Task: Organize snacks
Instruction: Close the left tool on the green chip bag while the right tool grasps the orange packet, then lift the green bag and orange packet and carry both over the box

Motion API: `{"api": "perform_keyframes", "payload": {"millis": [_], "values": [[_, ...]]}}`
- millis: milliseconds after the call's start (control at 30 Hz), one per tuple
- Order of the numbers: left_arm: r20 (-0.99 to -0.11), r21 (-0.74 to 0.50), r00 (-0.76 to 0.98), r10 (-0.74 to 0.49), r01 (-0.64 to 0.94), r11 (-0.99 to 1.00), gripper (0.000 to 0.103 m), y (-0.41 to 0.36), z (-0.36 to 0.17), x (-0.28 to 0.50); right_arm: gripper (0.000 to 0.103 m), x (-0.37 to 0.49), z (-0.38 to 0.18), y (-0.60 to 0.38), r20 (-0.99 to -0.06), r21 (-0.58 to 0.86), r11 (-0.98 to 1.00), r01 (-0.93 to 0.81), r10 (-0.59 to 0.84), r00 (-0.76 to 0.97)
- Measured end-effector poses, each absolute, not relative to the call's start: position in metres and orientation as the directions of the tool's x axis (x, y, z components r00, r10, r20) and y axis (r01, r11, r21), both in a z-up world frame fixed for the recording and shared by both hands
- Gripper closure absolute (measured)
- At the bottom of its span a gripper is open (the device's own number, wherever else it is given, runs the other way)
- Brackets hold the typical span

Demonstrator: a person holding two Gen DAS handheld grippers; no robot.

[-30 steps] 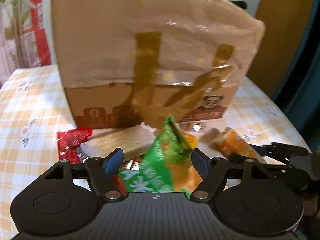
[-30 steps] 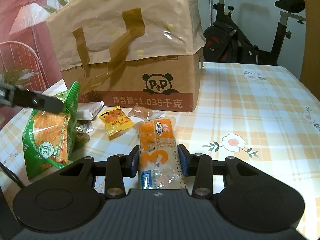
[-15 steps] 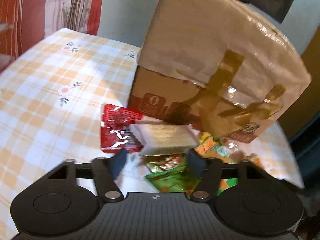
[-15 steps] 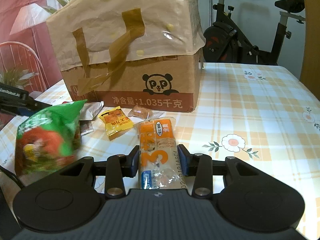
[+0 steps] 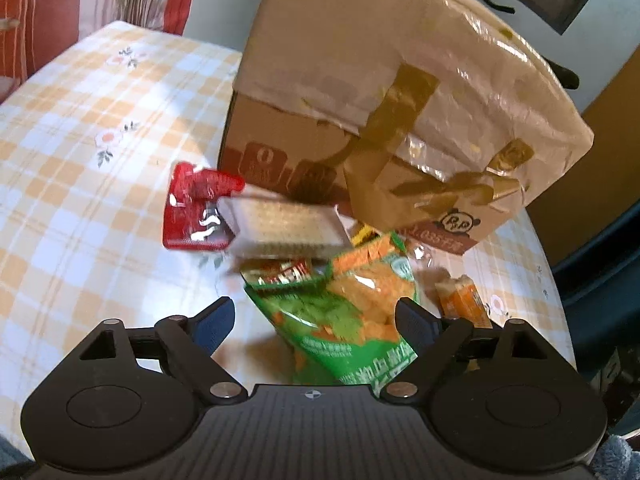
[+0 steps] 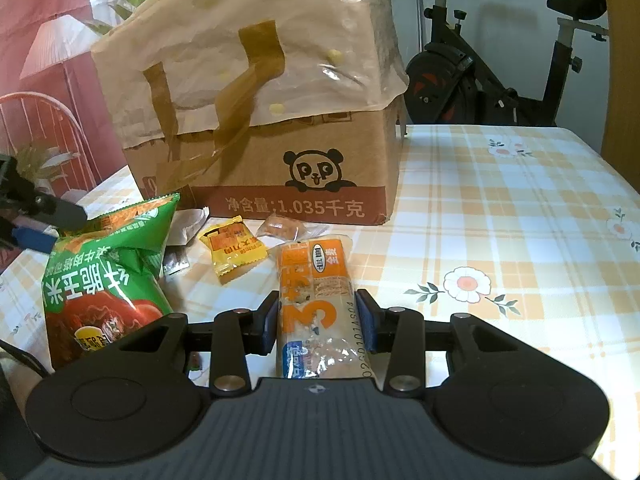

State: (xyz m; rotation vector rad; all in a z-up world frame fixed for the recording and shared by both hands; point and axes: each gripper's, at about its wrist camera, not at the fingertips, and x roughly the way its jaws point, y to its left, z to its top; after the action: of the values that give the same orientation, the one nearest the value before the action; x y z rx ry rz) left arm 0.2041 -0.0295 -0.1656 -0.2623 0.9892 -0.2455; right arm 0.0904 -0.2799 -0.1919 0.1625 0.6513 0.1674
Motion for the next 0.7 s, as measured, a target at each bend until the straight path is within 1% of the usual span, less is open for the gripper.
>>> {"api": "perform_keyframes", "payload": {"millis": [233,300,433,700], "values": [[-0.789,-0.316,0.512,-0.339,0.134,0.939,0.014,-0.058,-0.165,0.205,0.061,0.090,-0.193,-0.283,-0.579,0.233,0.967,-0.103,0.223,0.784],[-0.797,-0.282,0.513,-0.320,0.152,0.947,0.014,-0.069,-0.166,0.206,0.061,0.090,-0.193,-0.284,-0.576,0.241,0.964,-0.110,0.233,0.783],[-0.795,-0.227,0.538,-0.282,0.168,0.959,0.012,-0.085,-0.167,0.207,0.061,0.090,-0.193,-0.283,-0.576,0.239,0.964,-0.116,0.237,0.783],[-0.780,-0.170,0.555,-0.289,0.256,0.952,0.005,-0.120,-0.173,0.207,0.061,0.090,-0.193,-0.283,-0.578,0.238,0.964,-0.115,0.236,0.781]]}}
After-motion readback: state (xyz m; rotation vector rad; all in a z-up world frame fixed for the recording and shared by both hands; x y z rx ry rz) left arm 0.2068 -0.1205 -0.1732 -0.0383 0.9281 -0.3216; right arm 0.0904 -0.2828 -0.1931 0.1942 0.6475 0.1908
